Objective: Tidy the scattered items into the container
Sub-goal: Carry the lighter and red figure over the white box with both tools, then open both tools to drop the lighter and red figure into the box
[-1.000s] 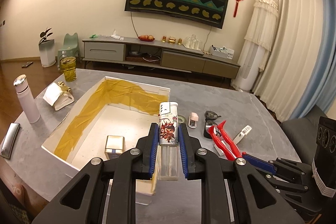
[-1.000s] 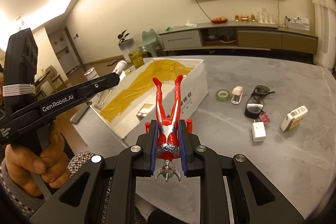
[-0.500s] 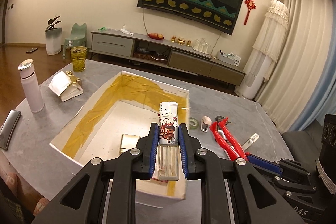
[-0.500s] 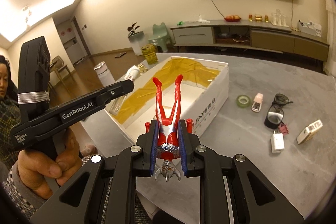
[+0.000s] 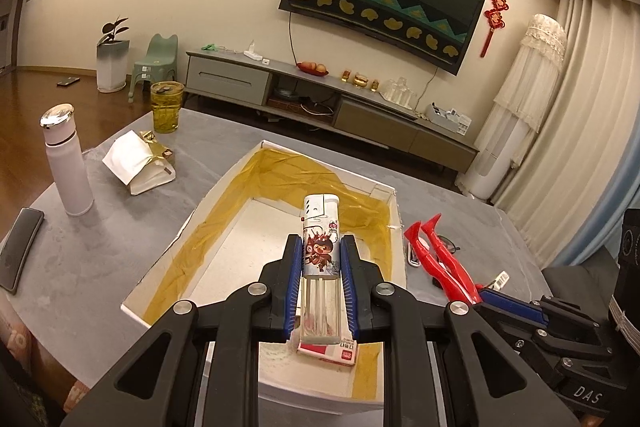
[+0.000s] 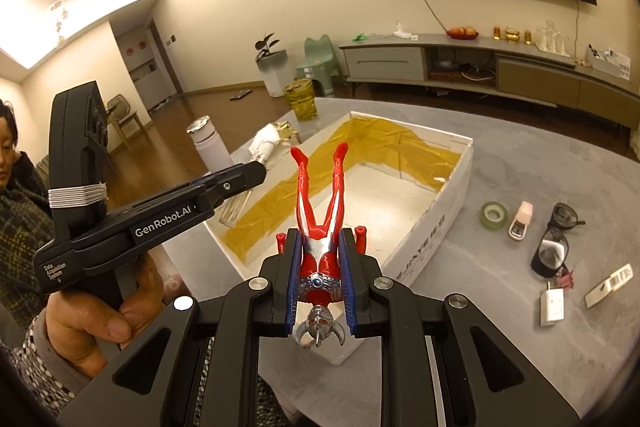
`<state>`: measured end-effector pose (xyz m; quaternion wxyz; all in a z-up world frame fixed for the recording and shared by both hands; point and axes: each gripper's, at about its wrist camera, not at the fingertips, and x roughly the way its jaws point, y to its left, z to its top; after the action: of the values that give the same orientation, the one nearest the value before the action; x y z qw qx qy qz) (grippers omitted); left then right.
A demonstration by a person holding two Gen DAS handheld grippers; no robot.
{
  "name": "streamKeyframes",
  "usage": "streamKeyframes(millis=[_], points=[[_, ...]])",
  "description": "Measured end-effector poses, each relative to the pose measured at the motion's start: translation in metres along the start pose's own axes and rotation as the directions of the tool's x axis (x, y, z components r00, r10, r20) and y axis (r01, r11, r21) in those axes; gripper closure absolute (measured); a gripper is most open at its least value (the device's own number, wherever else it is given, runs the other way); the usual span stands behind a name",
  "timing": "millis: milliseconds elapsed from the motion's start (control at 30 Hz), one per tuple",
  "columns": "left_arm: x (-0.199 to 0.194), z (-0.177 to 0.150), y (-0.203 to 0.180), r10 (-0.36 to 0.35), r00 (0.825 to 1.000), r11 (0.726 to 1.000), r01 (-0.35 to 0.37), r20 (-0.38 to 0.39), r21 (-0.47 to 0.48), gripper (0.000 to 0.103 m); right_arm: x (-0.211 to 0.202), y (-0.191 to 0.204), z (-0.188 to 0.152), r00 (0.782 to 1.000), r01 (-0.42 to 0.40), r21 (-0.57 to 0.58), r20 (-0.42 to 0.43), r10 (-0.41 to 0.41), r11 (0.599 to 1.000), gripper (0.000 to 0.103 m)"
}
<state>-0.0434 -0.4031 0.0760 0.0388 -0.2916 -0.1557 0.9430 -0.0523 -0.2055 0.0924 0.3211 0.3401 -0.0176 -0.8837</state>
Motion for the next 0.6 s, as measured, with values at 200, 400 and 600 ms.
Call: streamKeyframes(millis=[200, 400, 600], points=[[0.013, 0.014, 0.003, 0.012, 1.0, 0.999, -0.011, -0.028, 0.035, 0.083, 0.017, -0.002, 0.013, 1.0, -0.01, 0.005, -0.02, 0.01, 1.0, 0.084], [0.027, 0.028, 0.008, 0.012, 0.998, 0.998, -0.008, -0.063, 0.06, 0.083, 0.035, -0.011, 0.029, 0.999, -0.021, 0.028, -0.044, 0.022, 0.999, 0.084], [0.045, 0.037, 0.011, 0.008, 0.993, 0.997, 0.0, -0.116, 0.075, 0.083, 0.05, -0.021, 0.043, 0.998, -0.011, 0.032, -0.067, 0.013, 0.999, 0.084]])
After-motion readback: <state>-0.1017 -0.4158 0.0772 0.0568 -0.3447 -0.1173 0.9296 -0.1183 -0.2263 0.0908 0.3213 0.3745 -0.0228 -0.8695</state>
